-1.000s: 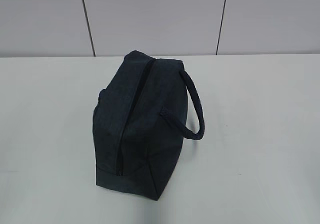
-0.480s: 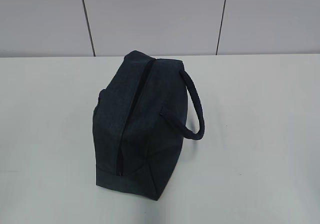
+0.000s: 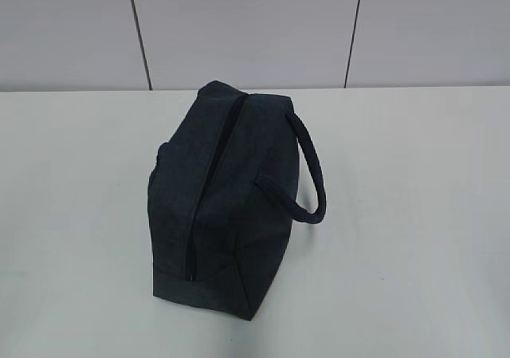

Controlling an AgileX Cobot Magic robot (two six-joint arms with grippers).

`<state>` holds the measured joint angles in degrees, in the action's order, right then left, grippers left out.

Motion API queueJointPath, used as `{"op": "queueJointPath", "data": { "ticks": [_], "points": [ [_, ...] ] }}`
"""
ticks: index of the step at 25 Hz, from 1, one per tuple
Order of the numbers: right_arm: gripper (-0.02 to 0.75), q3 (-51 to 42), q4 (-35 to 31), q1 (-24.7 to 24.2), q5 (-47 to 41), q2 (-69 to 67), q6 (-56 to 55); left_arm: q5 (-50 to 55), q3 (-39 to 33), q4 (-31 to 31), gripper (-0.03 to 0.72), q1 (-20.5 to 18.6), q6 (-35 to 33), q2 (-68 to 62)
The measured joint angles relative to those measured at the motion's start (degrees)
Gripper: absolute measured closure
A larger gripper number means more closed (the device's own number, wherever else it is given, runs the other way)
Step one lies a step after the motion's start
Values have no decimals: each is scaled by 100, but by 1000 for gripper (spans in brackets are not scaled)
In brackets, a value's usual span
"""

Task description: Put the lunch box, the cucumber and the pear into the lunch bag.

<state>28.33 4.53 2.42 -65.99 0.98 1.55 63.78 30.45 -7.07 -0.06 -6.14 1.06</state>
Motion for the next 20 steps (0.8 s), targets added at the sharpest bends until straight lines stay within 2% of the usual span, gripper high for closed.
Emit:
{"op": "queueJointPath", "data": {
  "ticks": [20],
  "points": [
    [281,0,0,0,0,0,0,0,0,0,401,0,0,0]
  ]
}}
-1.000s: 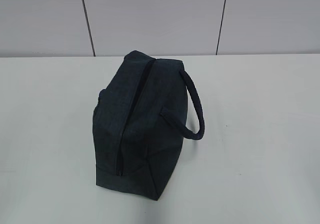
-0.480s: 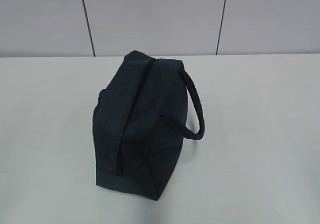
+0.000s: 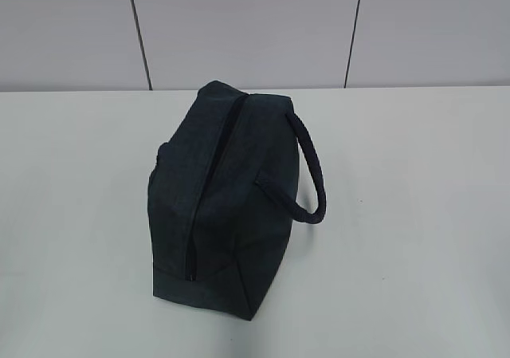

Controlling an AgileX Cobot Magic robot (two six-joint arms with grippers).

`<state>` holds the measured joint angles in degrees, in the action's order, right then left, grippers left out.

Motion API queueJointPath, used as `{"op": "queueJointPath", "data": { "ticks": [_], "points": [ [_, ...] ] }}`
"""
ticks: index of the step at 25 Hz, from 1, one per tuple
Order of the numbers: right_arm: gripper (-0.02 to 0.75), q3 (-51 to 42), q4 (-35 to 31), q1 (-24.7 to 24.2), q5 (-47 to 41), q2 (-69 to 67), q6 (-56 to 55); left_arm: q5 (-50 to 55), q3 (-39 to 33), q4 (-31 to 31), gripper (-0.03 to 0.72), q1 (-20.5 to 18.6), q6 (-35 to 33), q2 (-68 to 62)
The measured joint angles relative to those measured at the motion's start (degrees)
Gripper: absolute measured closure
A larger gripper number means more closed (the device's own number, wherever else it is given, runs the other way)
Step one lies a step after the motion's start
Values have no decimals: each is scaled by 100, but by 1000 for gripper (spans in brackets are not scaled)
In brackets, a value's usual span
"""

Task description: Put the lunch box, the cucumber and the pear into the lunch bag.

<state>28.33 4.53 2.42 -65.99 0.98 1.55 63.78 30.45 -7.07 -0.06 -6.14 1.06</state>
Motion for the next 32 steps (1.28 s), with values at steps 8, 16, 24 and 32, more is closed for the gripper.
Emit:
{"op": "queueJointPath", "data": {
  "ticks": [8,16,24,32],
  "points": [
    [281,0,0,0,0,0,0,0,0,0,401,0,0,0],
    [281,0,0,0,0,0,0,0,0,0,401,0,0,0],
    [281,0,0,0,0,0,0,0,0,0,401,0,0,0],
    [281,0,0,0,0,0,0,0,0,0,405,0,0,0]
  ]
}}
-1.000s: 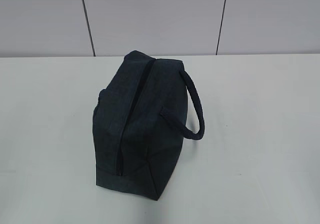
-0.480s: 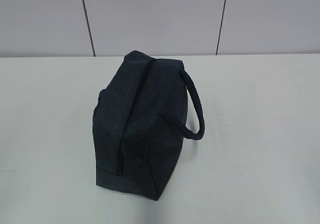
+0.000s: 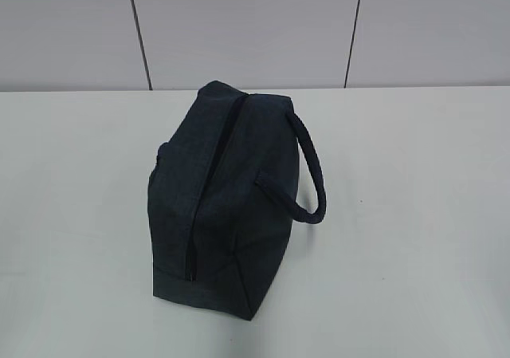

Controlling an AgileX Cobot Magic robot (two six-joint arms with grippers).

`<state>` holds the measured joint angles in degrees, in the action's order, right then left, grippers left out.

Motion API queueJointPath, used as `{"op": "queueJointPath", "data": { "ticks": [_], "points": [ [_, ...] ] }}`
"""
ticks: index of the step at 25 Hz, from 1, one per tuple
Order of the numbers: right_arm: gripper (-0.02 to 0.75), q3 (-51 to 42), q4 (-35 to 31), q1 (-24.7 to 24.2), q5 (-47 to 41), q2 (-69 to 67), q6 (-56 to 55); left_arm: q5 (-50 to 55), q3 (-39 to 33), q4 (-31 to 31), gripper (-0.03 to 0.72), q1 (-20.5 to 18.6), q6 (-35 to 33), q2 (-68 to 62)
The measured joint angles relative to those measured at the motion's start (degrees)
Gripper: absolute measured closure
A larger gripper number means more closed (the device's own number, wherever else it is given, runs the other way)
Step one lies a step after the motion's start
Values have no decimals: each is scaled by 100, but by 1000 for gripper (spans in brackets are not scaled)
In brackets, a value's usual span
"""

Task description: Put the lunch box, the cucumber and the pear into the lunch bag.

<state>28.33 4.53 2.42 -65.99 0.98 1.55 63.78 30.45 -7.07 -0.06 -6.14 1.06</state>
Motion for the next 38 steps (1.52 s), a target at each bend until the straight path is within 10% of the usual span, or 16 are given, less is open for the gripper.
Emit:
{"op": "queueJointPath", "data": {
  "ticks": [38],
  "points": [
    [282,0,0,0,0,0,0,0,0,0,412,0,0,0]
  ]
}}
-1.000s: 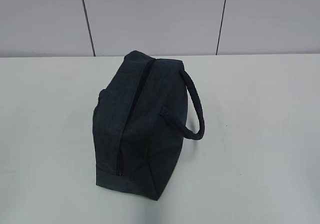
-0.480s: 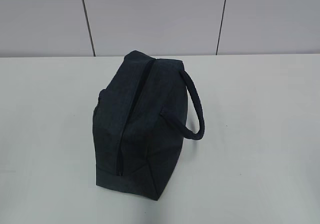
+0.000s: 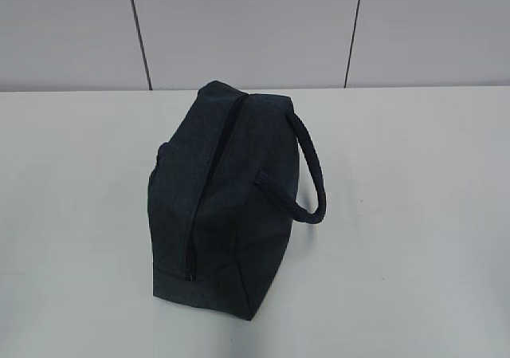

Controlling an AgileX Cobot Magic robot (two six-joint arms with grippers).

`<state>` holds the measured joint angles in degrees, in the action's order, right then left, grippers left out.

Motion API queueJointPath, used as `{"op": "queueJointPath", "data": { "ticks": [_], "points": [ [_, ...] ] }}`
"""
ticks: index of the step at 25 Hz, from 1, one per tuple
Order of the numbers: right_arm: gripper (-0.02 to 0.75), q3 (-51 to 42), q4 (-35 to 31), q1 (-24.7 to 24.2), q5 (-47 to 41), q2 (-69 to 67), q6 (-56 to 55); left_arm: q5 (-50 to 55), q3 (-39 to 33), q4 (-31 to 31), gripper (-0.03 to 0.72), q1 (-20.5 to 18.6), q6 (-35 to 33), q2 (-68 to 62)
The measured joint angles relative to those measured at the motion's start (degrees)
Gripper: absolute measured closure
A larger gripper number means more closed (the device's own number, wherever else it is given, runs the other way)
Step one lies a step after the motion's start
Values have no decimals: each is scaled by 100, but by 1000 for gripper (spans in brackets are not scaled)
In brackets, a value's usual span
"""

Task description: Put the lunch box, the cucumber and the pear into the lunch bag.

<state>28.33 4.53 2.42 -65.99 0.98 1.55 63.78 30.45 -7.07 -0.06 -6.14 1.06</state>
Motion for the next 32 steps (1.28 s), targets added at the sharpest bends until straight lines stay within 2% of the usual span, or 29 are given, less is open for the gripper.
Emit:
{"op": "queueJointPath", "data": {
  "ticks": [32],
  "points": [
    [282,0,0,0,0,0,0,0,0,0,412,0,0,0]
  ]
}}
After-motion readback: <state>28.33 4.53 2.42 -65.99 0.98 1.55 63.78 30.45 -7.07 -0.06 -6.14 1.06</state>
